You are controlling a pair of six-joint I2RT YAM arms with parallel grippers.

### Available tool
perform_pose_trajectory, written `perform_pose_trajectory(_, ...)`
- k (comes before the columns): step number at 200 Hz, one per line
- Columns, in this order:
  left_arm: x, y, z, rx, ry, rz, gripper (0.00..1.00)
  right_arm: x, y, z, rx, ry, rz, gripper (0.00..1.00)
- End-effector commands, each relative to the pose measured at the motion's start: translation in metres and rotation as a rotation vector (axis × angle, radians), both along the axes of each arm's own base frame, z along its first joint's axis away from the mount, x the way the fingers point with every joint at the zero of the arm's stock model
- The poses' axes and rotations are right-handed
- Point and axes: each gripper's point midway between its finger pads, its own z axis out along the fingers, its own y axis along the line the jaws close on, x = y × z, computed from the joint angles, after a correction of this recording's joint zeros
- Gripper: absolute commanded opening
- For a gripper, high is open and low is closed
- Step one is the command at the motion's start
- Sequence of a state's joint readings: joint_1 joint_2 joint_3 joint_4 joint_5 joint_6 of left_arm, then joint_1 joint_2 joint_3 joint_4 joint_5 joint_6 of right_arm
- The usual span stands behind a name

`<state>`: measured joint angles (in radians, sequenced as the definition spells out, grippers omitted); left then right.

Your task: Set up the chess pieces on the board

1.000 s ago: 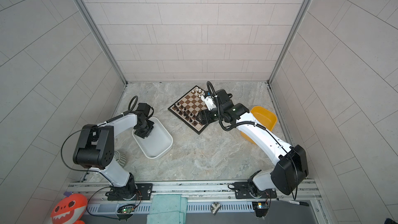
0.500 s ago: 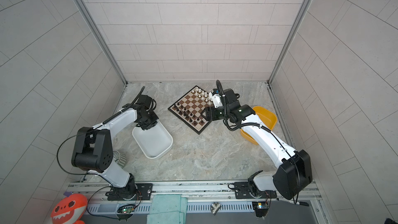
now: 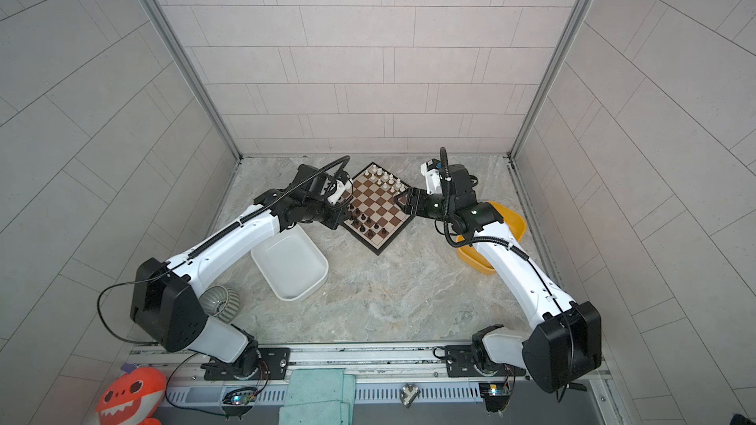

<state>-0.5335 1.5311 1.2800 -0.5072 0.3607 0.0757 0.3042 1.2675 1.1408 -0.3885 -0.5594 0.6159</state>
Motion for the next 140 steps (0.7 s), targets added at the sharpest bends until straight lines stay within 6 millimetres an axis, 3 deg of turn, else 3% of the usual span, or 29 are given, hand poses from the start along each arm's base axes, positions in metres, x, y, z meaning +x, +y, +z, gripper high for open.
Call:
perform_pose_trajectory(1,-0.019,-0.031,0.012,-0.032,-0.220,-0.328,0.16,-0.011,0.014,0.001,0.025,0.044,0.086,0.67)
perform_pose_trajectory(28,-0.051,-0.052,0.008,-0.053,-0.368,-0.564,0.16,-0.021,0.030,-0.006,0.017,0.083,0.172,0.65)
perform_pose_trajectory(65,-0.051,-0.061,0.015,-0.105,-0.449,-0.569,0.13,-0.028,0.050,-0.015,0.009,0.116,0.238,0.62)
perform_pose_trajectory(95,-0.055,-0.061,0.015,-0.114,-0.483,-0.583,0.13,-0.035,0.061,-0.031,-0.011,0.175,0.289,0.52)
perform_pose_trajectory(140,-0.058,-0.060,0.017,-0.115,-0.500,-0.591,0.13,-0.042,0.080,-0.037,-0.009,0.192,0.354,0.48)
